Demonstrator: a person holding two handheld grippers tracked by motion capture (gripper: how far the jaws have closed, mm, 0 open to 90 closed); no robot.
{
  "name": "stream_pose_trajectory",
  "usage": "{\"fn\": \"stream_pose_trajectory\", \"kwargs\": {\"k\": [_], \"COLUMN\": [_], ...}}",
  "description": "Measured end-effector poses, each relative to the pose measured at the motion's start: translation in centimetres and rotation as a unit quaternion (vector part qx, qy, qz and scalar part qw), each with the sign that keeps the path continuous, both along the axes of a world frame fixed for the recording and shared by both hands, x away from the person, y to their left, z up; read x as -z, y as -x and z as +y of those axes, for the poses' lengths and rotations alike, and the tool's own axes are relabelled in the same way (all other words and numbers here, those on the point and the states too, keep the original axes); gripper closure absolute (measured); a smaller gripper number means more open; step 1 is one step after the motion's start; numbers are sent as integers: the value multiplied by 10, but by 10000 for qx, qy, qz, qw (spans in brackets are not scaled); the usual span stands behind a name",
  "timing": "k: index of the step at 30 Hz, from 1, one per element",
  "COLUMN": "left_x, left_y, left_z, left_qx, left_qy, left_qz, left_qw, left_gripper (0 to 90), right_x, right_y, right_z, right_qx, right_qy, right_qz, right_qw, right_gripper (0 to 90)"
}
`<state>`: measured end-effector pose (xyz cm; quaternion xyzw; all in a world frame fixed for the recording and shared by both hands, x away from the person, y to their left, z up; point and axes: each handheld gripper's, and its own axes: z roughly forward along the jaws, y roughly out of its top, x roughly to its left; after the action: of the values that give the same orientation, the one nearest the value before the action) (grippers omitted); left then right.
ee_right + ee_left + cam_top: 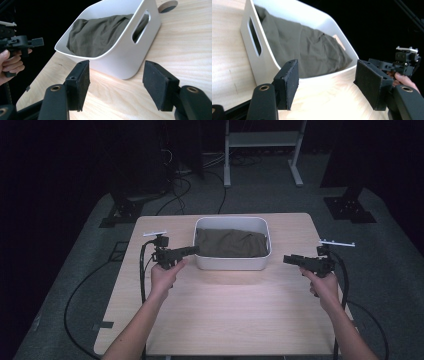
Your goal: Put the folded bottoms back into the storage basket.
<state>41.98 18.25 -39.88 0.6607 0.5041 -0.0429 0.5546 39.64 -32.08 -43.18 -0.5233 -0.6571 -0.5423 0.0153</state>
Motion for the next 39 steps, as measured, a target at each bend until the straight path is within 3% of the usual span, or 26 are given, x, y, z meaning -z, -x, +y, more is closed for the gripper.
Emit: {"fn": "stream_pose_trajectory", "kwargs": {"k": [11, 21, 27, 39], "left_x": [12, 23, 28, 40], "left_y": [15, 25, 33, 46], "left_z": [0, 12, 18, 25], "left_qx": [73, 1, 17, -5], "left_qy": [86, 190, 41, 78], "left_qz": [43, 70, 48, 99], "left_qw": [9999, 9998, 10000, 9999], "left_gripper": [296, 289, 282, 245], "right_x": [7, 16, 21, 26], "right_y": [14, 26, 30, 44], "right_z": [-14, -20, -23, -26], "right_qx": [41, 9, -2, -95], "right_qy": [-8, -8, -35, -59], "right_qz": [38, 107, 116, 94], "right_qw": [10000, 9999, 9999, 9999], "right_gripper": [350, 339, 335, 307]}}
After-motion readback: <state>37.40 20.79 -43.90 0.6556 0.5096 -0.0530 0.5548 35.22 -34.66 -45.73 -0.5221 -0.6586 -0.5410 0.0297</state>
